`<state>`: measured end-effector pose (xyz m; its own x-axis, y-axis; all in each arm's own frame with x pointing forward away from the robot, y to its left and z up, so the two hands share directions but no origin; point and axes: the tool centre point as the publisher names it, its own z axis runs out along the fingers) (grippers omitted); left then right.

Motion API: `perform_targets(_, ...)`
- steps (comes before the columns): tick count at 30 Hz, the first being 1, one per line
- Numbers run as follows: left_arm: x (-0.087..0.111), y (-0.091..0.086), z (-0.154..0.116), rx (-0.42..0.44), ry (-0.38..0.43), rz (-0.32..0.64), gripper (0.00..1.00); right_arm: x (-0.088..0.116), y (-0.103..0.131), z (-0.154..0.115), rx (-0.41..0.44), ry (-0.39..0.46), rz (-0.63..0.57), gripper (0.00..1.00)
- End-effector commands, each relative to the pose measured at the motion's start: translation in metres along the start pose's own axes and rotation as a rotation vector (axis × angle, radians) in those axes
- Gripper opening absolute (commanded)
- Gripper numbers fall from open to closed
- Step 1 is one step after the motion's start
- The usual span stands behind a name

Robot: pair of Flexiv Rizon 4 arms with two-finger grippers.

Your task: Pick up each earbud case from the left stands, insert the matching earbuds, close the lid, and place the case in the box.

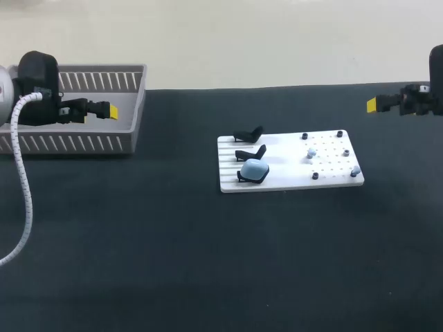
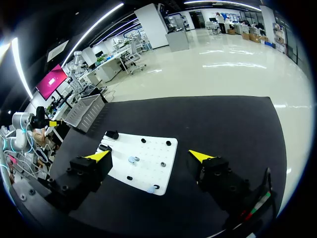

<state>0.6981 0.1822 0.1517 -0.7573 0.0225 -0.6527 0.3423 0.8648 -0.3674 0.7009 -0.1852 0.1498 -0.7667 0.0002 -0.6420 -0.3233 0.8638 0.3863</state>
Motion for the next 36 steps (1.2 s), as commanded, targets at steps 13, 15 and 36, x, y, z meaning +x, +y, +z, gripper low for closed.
perform_targets(13,-0.006,-0.057,0.0,0.273,-0.115,0.448,1.0,0.0,0.0,0.0,-0.002,0.0,-0.001,1.0)
perform_targets(15,-0.004,-0.065,-0.001,0.31,-0.113,0.517,1.0,0.0,0.0,0.0,-0.002,0.0,-0.001,1.0)
perform_targets(36,0.003,-0.082,0.004,0.622,-0.015,0.751,1.0,0.0,0.0,0.0,-0.002,0.0,-0.001,1.0)
